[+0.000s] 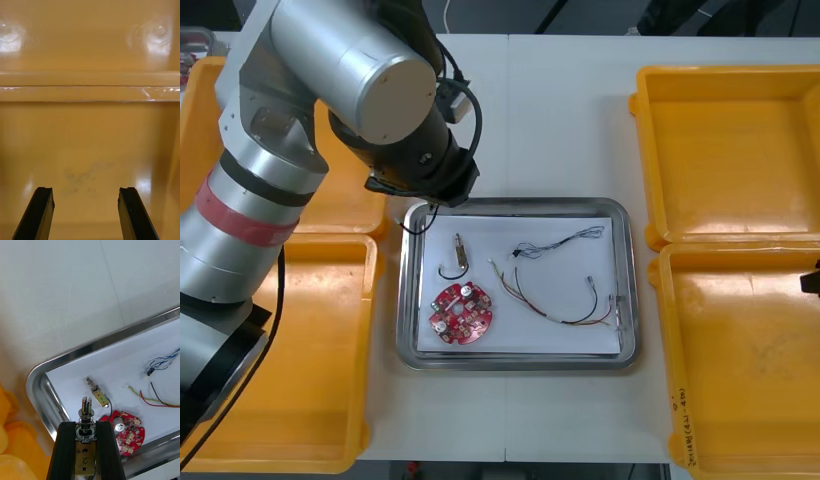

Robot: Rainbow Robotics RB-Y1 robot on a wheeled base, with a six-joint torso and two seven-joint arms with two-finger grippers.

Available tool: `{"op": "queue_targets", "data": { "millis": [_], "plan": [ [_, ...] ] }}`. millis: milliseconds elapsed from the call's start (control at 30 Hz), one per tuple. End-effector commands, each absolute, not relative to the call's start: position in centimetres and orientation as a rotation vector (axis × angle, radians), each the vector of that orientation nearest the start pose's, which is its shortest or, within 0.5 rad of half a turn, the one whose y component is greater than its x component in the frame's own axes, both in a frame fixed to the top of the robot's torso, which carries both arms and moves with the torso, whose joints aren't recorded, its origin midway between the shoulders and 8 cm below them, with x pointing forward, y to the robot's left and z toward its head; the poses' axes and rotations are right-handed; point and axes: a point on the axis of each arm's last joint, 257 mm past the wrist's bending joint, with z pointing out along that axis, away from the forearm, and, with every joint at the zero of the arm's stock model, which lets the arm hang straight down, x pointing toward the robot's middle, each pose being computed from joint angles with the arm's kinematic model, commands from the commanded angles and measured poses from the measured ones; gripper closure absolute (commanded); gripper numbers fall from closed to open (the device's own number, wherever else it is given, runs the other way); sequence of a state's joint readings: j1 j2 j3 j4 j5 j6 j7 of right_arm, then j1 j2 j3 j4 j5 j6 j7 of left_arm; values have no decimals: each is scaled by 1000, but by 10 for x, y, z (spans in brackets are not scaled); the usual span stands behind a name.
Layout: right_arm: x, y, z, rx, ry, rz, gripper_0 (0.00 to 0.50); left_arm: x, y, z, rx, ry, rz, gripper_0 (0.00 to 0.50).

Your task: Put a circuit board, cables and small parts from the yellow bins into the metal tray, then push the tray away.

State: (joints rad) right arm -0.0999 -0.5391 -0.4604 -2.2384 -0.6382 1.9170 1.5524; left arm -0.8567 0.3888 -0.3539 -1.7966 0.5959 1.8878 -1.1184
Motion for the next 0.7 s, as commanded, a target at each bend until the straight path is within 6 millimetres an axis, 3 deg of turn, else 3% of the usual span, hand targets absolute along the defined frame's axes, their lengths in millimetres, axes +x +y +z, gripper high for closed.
{"op": "queue_targets", "data": {
  "millis": [33, 233, 700],
  "plan": [
    [362, -395, -188, 129, 2617, -9, 0, 480, 45, -129, 407, 2575, -155, 499],
    [361, -396, -189, 103, 2633, -27, 0, 480, 29, -147, 402, 2580, -160, 499],
    [360, -396, -186, 54, 2659, -5, 0, 488, 19, -192, 389, 2620, -138, 499]
  ]
}}
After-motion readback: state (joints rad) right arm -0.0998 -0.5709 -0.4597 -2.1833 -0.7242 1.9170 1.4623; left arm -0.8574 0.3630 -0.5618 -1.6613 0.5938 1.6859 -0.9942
